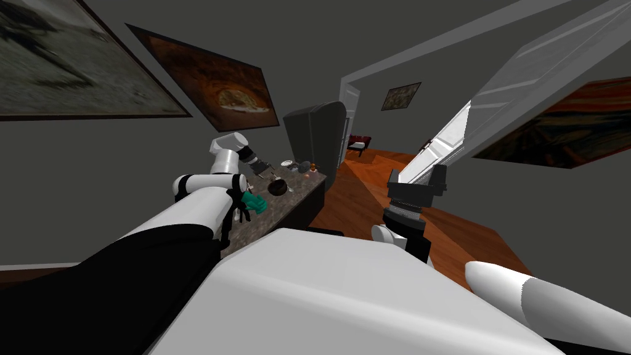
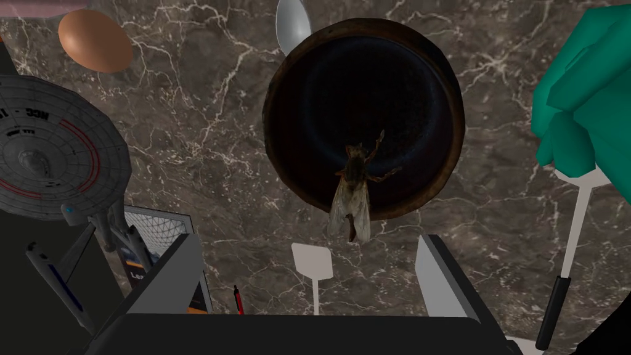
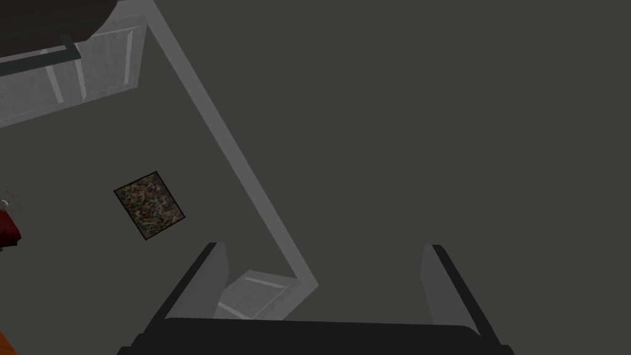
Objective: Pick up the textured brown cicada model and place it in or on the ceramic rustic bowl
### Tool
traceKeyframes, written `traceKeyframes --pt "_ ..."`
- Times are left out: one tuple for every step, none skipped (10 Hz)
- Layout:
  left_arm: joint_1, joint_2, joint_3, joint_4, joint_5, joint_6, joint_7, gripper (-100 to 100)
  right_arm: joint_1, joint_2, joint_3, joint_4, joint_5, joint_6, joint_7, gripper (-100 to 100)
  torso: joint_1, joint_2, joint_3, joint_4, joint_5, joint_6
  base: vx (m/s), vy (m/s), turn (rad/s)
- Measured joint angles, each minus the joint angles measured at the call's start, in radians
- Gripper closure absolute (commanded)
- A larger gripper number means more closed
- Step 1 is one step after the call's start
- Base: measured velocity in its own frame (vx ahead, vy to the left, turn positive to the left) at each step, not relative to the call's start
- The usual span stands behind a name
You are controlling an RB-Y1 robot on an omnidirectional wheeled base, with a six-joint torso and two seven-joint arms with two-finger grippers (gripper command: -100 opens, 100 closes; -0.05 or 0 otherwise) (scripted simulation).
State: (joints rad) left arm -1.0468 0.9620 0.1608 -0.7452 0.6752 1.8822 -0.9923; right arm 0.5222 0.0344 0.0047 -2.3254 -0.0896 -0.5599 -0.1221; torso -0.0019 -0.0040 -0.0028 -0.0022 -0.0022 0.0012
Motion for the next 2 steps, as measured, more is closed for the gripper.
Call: traceKeyframes --pt "0.000 0.000 0.000 0.000 0.000 0.000 0.000 0 0.000 0.000 0.000 0.000 0.000 0.000 0.000 0 0.000 0.000 0.000 0.000 0.000 0.000 0.000 0.000 0.000" --pt "0.000 0.000 0.000 0.000 0.000 0.000 0.000 0 0.000 0.000 0.000 0.000 0.000 0.000 0.000 0 0.000 0.000 0.000 0.000 0.000 0.000 0.000 0.000 0.000"
